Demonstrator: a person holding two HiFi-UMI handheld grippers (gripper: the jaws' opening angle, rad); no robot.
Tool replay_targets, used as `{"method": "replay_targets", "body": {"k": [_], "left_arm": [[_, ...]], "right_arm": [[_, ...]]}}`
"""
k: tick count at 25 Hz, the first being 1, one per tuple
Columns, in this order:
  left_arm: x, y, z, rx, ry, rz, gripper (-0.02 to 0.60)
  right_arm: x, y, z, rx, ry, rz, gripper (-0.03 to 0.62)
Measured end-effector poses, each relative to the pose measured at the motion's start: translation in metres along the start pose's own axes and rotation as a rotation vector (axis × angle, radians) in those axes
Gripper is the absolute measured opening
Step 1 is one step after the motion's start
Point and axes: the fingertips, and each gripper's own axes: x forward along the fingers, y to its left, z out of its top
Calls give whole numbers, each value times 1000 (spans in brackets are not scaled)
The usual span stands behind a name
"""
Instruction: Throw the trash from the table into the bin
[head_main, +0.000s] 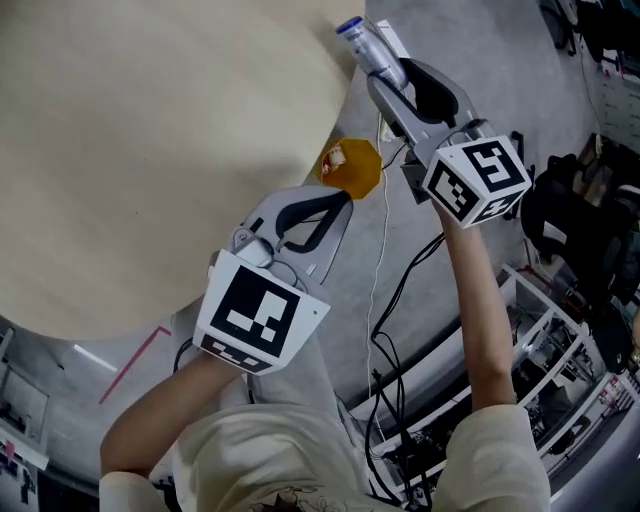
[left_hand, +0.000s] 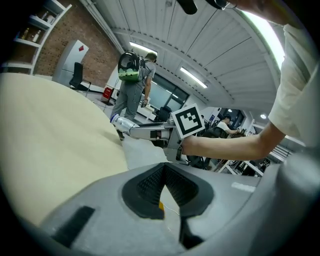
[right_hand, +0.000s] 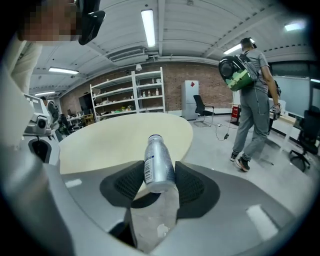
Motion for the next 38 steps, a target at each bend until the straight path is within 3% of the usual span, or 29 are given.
{"method": "replay_targets", "body": {"k": [5,10,17,26,32,38], "left_arm": [[46,-15,0,20,37,-60,5],[99,-37,-14,20,94,-128,5],[152,-49,-41,74,186,-140,5],[226,-20,-126,160,352,-136,5],[262,-5,-172,231,397,-154,5],[279,43,-230,320,503,-132,5]], "right_arm": [[-32,-47,-40,83,16,-77,201],[-65,-78,-109,156,88,-127,201],[-97,-88,-198,262,165,-149,201],[-95,-105,-309,378,227,-179,201],[-88,-87,-394,455,308,-180,201],[-63,-66,-477,554,413,-169,201]]}}
